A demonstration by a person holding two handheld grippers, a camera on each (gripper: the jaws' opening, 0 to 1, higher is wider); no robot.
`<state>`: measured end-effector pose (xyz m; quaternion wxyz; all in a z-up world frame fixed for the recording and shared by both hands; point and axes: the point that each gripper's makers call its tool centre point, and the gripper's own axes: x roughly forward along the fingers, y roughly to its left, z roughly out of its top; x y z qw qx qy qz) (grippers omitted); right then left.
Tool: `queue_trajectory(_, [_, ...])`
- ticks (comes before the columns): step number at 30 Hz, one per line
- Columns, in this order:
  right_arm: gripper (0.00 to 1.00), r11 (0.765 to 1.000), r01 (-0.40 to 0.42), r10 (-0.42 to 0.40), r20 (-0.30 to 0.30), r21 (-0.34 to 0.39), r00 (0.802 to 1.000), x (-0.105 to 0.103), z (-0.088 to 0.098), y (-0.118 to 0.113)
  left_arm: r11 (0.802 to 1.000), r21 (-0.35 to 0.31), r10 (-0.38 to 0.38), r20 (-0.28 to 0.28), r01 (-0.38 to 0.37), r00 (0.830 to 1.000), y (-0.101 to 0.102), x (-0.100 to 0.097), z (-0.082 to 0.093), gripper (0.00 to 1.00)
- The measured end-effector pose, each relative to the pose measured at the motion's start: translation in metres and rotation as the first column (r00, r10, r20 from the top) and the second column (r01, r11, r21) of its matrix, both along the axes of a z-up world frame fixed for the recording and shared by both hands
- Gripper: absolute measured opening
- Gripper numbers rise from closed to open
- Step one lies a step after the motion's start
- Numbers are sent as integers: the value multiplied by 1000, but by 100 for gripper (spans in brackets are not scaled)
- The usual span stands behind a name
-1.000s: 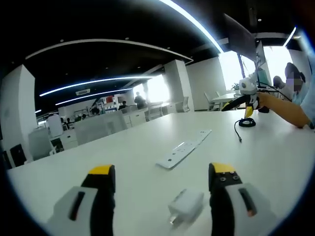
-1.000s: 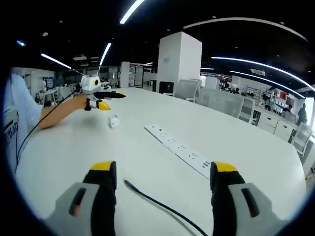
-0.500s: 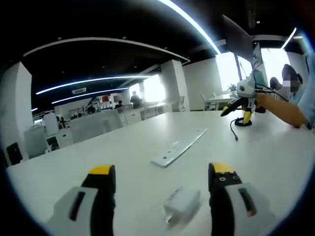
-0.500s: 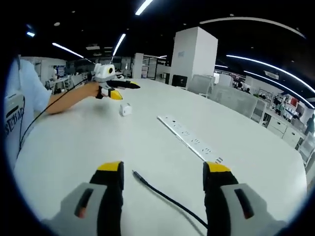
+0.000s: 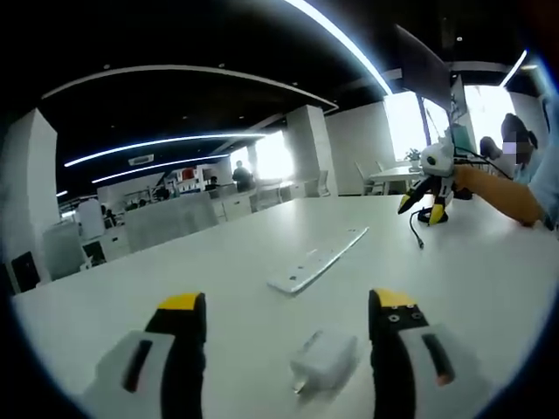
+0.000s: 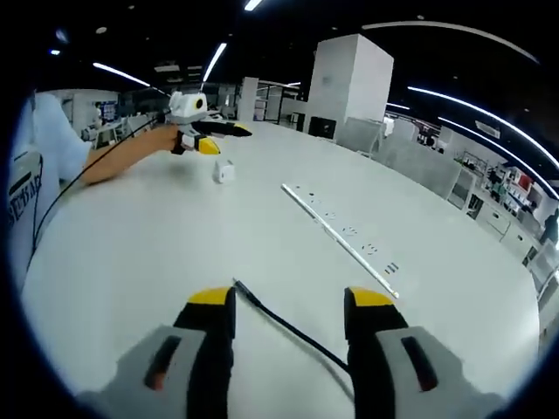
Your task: Plug the desk Type‑C cable into the charger adapter.
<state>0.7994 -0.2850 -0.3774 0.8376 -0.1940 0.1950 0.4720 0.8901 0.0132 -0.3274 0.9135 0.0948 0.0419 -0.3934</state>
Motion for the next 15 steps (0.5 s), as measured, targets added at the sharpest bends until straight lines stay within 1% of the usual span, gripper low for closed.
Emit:
queue_trajectory(2, [46,1000,2,-2,0,-11,1000,1,-2,-1,1000,-1,-1,0,1,1000,0,-1,0,76])
queue_trajectory(5, [45,1000,-13,13,-1,-23,1000,0,-6,0,1000,0,-6,-5,6,1000,-2,-2,-1,75])
queue_trajectory(7, [44,999,-19,18,-2,-34,1000,0,-8,2,1000,-14,-13,-10,13,1000,-4,-3,0,75])
queue_trajectory(12, [41,997,-33,31,-22,-77,999,0,-19,3,1000,-6,-17,-10,17,1000,-6,-5,-1,75])
queue_trajectory(15, [39,996,-30,28,-31,-85,999,2,-23,5,1000,-10,-16,-10,16,1000,-6,-5,0,75])
